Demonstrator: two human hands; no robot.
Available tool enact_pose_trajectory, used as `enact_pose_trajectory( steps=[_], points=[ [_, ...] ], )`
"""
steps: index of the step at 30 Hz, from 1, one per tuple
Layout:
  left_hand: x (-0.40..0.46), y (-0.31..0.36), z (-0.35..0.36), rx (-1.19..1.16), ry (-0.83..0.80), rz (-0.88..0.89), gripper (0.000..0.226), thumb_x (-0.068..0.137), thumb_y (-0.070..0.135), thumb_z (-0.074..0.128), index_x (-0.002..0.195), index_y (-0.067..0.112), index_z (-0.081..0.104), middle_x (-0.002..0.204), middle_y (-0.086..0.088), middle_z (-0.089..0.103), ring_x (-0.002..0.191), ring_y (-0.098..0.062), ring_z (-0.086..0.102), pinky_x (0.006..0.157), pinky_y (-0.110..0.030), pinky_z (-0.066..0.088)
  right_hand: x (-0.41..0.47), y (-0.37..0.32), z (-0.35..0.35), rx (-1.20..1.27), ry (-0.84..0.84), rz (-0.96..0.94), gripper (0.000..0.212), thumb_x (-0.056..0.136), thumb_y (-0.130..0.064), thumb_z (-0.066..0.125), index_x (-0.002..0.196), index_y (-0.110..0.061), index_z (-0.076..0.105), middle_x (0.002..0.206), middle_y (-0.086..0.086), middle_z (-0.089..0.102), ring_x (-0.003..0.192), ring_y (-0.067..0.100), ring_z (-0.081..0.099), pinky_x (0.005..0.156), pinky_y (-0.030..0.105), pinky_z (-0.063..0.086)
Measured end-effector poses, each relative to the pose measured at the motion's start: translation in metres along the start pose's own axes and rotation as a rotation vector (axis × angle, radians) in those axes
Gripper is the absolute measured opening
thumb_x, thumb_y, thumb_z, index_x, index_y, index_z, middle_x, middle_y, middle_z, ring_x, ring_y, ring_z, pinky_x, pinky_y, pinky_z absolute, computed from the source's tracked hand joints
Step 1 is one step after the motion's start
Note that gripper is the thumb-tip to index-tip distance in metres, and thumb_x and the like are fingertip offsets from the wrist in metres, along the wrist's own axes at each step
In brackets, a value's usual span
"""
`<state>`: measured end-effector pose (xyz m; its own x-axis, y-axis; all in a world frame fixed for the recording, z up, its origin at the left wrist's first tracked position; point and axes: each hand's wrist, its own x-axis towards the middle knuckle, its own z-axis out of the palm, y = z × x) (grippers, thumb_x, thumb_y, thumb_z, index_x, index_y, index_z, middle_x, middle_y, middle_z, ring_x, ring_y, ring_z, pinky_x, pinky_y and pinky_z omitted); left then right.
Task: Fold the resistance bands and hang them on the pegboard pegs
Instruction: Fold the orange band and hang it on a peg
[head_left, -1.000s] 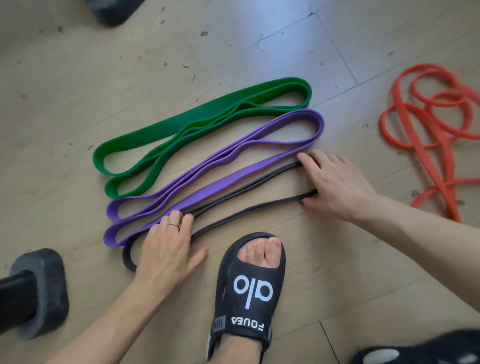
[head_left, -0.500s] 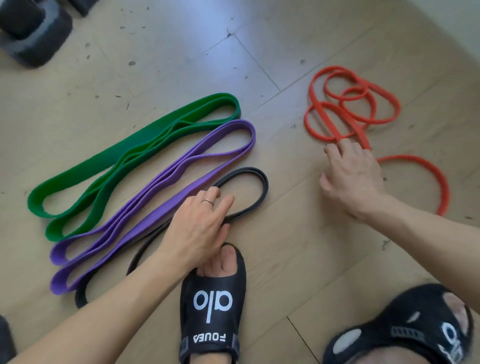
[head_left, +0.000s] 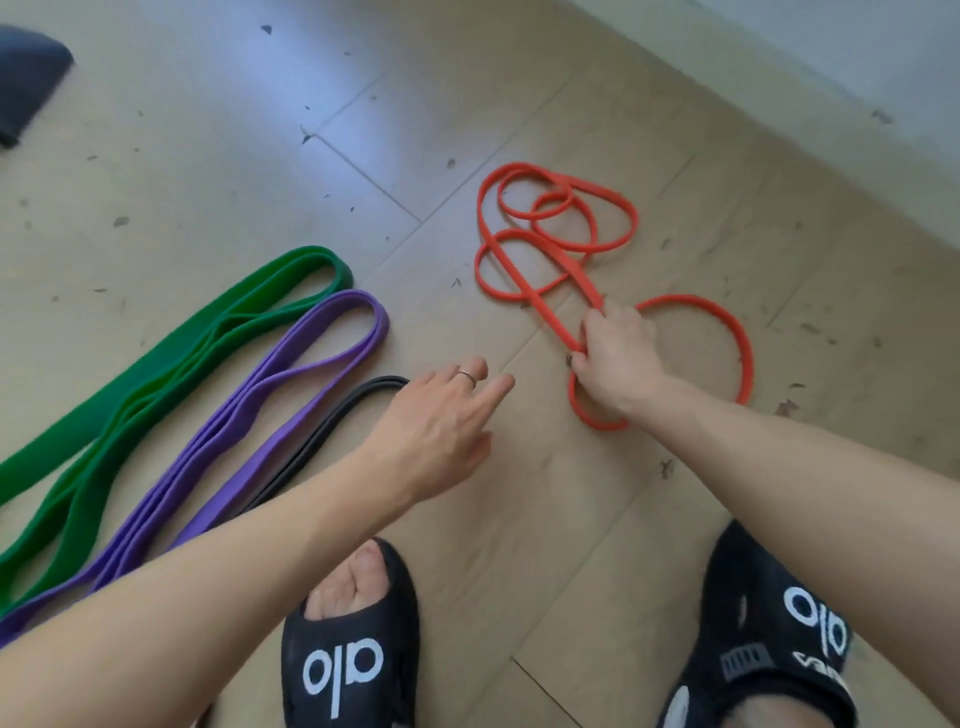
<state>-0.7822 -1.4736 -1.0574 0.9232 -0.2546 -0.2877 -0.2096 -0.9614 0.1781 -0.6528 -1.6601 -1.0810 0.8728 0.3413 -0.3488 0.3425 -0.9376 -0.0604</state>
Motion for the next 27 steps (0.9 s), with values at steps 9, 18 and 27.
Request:
enact_pose_trajectory(
  steps=[9,18,27],
  points=[
    [0.022,0.026,-0.087,-0.113,0.075,0.091,0.075,0.092,0.034,0.064,0.155,0.025,0.025,0.142,-0.008,0.04,0.106,-0.032,0.056,0.079,-0.035,0.04,-0.05,-0.002,-0.102,0.511,-0.115,-0.013,0.004,0.088,-0.02,0.063,0.086,-0.017,0.061,0.09,0.002,0.067,0.089,0.024,0.063,0.075,0.034,0.049],
    [-0.01,0.074,-0.262,-0.349,0.067,0.138,0.061,0.09,0.029,0.075,0.142,0.023,0.043,0.133,-0.002,0.047,0.118,-0.019,0.053,0.083,-0.014,0.039,-0.151,-0.01,-0.277,0.979,0.081,-0.027,0.015,0.087,-0.007,0.063,0.075,-0.012,0.056,0.067,0.006,0.061,0.061,0.019,0.057,0.066,0.034,0.049],
    [-0.056,0.164,-0.344,-0.682,0.227,0.135,0.043,0.07,0.035,0.085,0.096,0.021,0.055,0.094,0.006,0.066,0.088,-0.01,0.064,0.083,-0.039,0.055,-0.246,0.004,-0.347,1.334,0.181,-0.002,0.018,0.085,-0.003,0.058,0.069,-0.011,0.063,0.069,0.007,0.064,0.072,0.024,0.06,0.064,0.032,0.045]
  ],
)
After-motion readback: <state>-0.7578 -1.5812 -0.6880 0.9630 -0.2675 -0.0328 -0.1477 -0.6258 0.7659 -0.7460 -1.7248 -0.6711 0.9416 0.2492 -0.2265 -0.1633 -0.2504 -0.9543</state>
